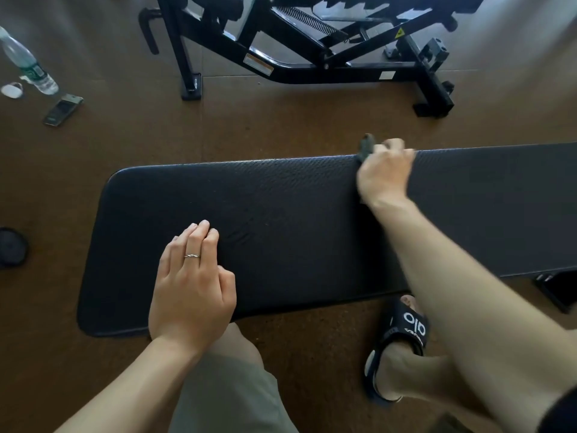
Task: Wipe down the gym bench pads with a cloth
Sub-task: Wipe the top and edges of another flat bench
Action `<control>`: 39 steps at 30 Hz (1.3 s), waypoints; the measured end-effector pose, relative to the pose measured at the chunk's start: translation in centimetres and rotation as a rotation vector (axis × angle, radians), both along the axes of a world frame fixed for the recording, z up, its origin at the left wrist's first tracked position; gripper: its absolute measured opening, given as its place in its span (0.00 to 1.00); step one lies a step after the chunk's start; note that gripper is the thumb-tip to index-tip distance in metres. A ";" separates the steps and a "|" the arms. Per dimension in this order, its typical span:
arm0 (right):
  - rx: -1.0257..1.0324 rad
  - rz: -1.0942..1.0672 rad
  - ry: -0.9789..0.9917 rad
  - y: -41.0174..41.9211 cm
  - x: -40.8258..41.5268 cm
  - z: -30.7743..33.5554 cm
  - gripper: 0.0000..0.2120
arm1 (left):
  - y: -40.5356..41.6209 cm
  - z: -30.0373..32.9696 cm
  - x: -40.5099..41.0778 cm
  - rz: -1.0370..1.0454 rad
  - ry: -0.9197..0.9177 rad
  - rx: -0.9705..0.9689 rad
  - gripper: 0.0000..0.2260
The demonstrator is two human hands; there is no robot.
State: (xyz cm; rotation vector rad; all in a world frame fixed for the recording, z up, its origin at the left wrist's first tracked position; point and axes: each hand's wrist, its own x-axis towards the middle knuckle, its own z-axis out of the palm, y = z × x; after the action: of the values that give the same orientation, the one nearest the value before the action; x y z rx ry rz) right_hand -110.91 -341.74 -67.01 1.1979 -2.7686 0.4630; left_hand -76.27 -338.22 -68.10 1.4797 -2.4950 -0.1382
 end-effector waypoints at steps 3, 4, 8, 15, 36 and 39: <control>0.000 0.244 0.004 -3.5 8.6 -0.2 0.25 | -0.1 0.0 0.0 -0.005 -0.011 0.002 0.23; -0.013 0.334 0.017 -4.2 11.9 -0.3 0.22 | -0.1 0.0 0.0 -0.005 -0.018 0.001 0.23; -0.028 0.674 0.032 -4.7 21.0 -0.2 0.15 | -0.1 0.1 0.1 -0.002 -0.007 0.014 0.24; -0.089 0.781 0.096 1.2 8.7 -0.3 0.20 | -0.1 0.1 0.0 0.000 0.017 -0.001 0.23; -0.106 0.593 0.182 7.2 10.6 -0.5 0.17 | -2.3 2.6 4.7 0.260 0.238 0.015 0.20; -0.082 0.231 0.060 8.1 6.1 -0.4 0.17 | -3.8 2.7 7.2 0.475 0.217 0.085 0.21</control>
State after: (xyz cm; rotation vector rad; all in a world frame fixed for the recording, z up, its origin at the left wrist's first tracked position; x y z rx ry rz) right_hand -104.79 -333.64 -67.39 1.4926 -2.5458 0.5445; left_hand -69.11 -342.01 -65.39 1.9293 -1.9332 -0.3017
